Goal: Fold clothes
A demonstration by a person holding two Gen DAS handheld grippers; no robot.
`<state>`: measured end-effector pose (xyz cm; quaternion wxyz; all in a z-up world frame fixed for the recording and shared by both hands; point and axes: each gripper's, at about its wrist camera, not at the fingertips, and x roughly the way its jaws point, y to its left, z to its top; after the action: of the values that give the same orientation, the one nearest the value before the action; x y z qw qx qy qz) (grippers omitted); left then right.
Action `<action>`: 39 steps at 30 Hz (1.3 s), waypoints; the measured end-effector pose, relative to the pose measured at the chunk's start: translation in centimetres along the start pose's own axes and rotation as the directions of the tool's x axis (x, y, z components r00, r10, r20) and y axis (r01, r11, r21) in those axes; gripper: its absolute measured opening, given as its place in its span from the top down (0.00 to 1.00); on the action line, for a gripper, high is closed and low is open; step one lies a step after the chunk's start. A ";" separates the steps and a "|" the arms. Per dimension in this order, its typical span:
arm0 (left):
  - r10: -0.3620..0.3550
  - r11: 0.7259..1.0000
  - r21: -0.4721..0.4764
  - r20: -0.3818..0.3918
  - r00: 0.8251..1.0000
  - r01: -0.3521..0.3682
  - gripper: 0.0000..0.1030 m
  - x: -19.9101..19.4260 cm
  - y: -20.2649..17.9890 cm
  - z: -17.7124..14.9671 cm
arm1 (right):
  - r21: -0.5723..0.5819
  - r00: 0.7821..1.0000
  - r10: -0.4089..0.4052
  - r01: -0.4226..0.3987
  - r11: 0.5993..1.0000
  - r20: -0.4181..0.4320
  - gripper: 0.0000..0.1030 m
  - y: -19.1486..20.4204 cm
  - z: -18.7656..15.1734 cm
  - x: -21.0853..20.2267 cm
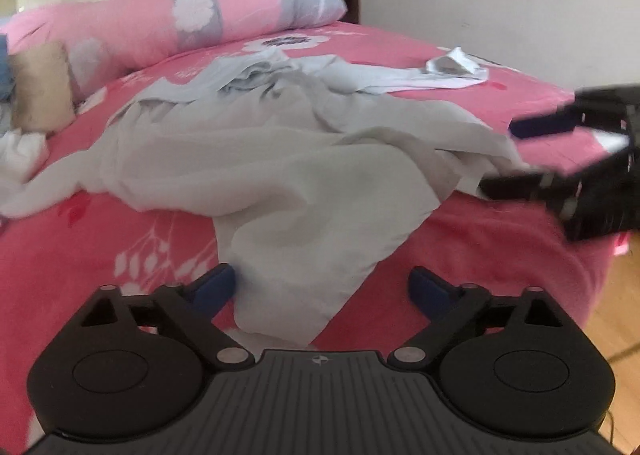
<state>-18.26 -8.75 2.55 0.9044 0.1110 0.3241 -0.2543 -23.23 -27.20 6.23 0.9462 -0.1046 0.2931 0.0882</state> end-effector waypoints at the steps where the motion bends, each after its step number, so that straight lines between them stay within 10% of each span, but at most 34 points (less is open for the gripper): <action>1: -0.002 1.000 -0.023 0.007 1.000 0.002 0.22 0.0 0.2 -0.1 | -0.028 1.000 -0.003 0.002 1.000 -0.011 0.35 0.9 -0.3 0.4; 7: 0.030 0.991 -0.130 0.077 0.997 -0.020 0.95 -1.3 2.6 0.0 | 0.084 0.995 -0.073 0.078 0.993 -0.062 0.85 -0.8 -0.4 3.2; 19: -0.019 0.894 -0.416 0.333 0.943 0.165 0.98 -14.0 11.6 1.6 | 0.518 0.974 0.000 -0.121 0.847 0.227 0.89 -8.7 1.5 -6.8; 30: -0.215 0.616 -0.712 0.260 0.941 0.337 0.99 -15.6 16.2 -5.8 | 0.773 0.979 -0.028 -0.140 0.619 0.200 0.89 -15.3 -4.6 -9.8; 35: -0.146 0.653 -0.736 0.107 0.983 0.177 0.98 -13.4 15.4 -9.2 | 0.872 0.991 -0.004 -0.115 0.476 0.133 0.89 -18.1 -8.8 -6.7; 39: -0.132 0.659 -0.734 0.103 0.986 0.165 0.79 -12.9 15.4 -9.2 | 0.883 0.999 -0.036 -0.017 0.469 0.038 0.85 -18.4 -9.8 -5.2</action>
<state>-23.42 12.66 4.37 0.8543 -0.2964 0.3888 -0.1766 -28.47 -47.86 3.98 0.8726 0.3983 0.2715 -0.0781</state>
